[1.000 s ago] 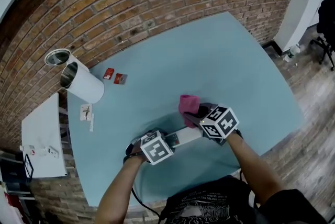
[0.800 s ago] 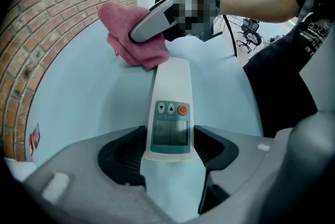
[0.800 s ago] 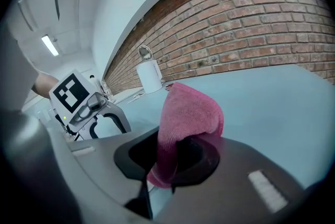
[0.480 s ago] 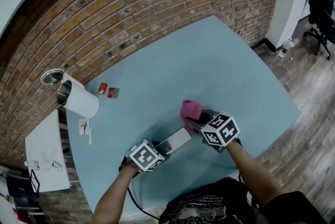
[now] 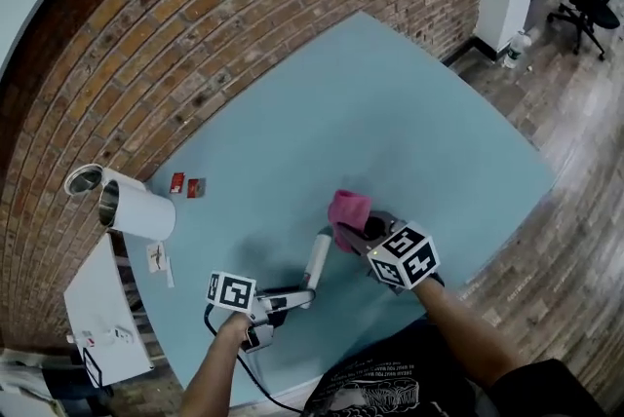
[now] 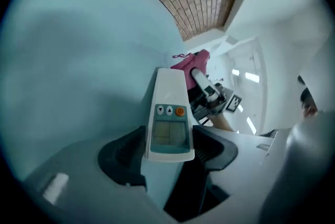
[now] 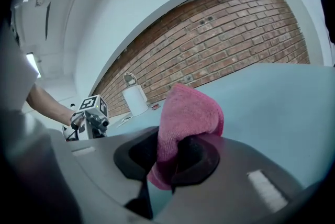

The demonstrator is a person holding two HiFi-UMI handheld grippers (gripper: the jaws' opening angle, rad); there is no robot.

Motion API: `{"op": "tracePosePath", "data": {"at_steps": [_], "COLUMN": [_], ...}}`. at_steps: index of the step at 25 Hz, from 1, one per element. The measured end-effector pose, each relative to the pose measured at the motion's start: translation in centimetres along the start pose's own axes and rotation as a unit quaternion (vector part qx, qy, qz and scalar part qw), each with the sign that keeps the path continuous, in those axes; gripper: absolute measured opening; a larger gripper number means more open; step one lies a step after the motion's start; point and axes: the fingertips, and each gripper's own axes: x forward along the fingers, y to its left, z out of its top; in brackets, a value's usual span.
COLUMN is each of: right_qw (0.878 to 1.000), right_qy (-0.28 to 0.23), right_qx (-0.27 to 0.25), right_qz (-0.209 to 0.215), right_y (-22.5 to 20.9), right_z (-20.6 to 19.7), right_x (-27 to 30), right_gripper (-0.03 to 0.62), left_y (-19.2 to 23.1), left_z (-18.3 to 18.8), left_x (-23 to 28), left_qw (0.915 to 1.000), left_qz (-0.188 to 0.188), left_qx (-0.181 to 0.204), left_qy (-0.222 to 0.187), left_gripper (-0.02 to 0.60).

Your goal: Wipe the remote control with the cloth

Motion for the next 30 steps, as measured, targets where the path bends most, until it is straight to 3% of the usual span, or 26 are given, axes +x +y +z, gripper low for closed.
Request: {"op": "tracePosePath", "data": {"at_steps": [2,4,7,12,30], "right_qw": [1.000,1.000,0.999,0.999,0.997], "right_qy": [-0.004,-0.006,-0.007,-0.001,0.015], "right_qx": [-0.011,-0.019,-0.031,-0.048,-0.073], "right_qz": [-0.004,-0.006,-0.005,0.001,0.015], "right_y": [0.4,0.7,1.0,1.9,4.8], "right_z": [-0.4,-0.6,-0.7,-0.8,-2.0], "right_x": [0.2,0.5,1.1,1.6,0.2], "right_gripper": [0.066,0.066,0.066,0.065,0.066], "left_y": [-1.5,-2.3,-2.4,-2.2,-2.8], "left_z": [0.4,0.9,1.2,1.3,2.9], "left_x": [0.2,0.0,0.0,0.4,2.0], "left_qw": [0.9915,0.9721,0.9530,0.9445,0.9320], "left_qz": [-0.085,-0.154,-0.198,-0.218,-0.247], "left_qx": [-0.082,-0.146,-0.188,-0.200,-0.203], "left_qy": [-0.055,-0.100,-0.131,-0.143,-0.171], "left_gripper": [0.276,0.276,0.275,0.276,0.276]}}
